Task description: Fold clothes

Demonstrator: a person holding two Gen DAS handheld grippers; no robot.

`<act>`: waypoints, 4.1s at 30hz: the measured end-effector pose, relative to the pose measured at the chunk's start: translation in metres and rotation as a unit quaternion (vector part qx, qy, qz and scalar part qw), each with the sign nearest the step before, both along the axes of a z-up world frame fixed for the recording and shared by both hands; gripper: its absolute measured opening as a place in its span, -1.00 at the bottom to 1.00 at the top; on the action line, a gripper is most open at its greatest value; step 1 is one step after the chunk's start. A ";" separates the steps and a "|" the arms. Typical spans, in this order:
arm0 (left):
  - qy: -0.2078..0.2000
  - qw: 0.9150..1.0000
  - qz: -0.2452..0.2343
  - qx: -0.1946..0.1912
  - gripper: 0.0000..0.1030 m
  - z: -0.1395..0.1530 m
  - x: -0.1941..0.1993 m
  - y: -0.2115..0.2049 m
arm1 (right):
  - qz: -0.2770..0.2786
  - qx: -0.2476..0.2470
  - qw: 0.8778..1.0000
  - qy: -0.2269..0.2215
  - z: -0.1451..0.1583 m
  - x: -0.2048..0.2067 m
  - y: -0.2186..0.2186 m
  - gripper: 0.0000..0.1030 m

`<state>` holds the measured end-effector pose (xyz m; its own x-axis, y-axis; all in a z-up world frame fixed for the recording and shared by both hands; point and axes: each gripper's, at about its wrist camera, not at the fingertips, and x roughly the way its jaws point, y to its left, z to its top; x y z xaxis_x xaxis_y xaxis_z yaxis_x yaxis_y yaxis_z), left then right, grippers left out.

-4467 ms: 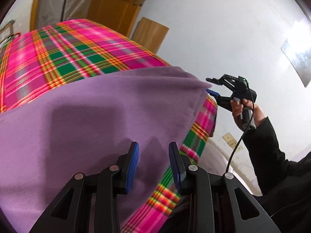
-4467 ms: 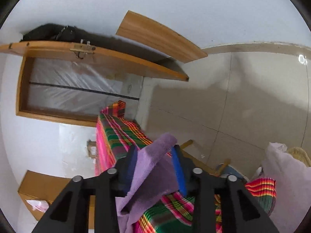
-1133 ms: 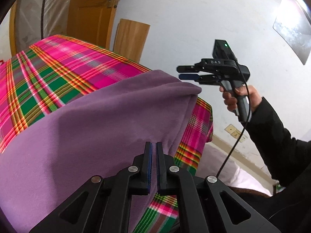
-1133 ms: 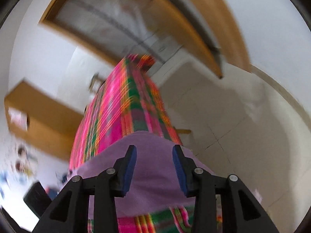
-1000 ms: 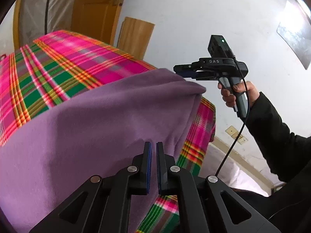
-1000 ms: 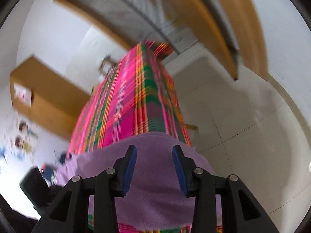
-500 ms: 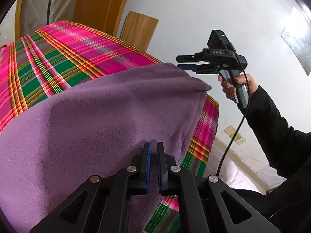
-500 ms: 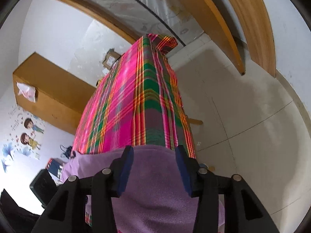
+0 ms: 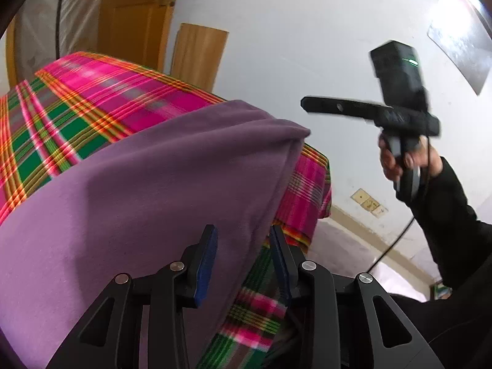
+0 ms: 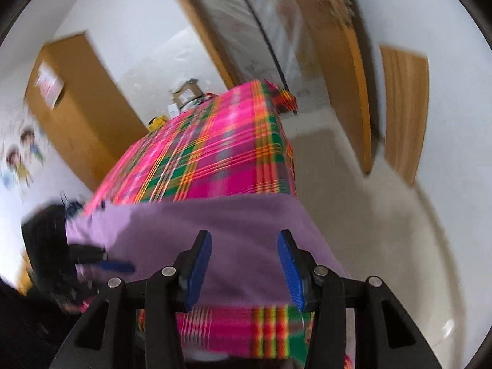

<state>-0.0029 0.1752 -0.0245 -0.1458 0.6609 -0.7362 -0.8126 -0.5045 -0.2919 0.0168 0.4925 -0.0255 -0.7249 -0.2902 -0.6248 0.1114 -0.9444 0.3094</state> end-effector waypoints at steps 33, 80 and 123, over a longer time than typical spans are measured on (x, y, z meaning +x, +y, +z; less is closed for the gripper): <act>-0.024 0.997 0.058 0.033 -0.29 0.006 -0.004 -0.048 | 0.181 0.306 0.935 0.005 -0.013 0.019 -0.116 -0.92; 0.016 0.994 0.110 0.010 -0.16 0.005 0.038 -0.141 | 0.300 0.309 0.901 0.054 -0.031 0.003 -0.222 -0.51; 0.040 0.898 0.438 0.012 -0.37 0.014 0.076 -0.343 | 0.404 0.221 0.882 0.098 -0.030 -0.010 -0.306 -0.61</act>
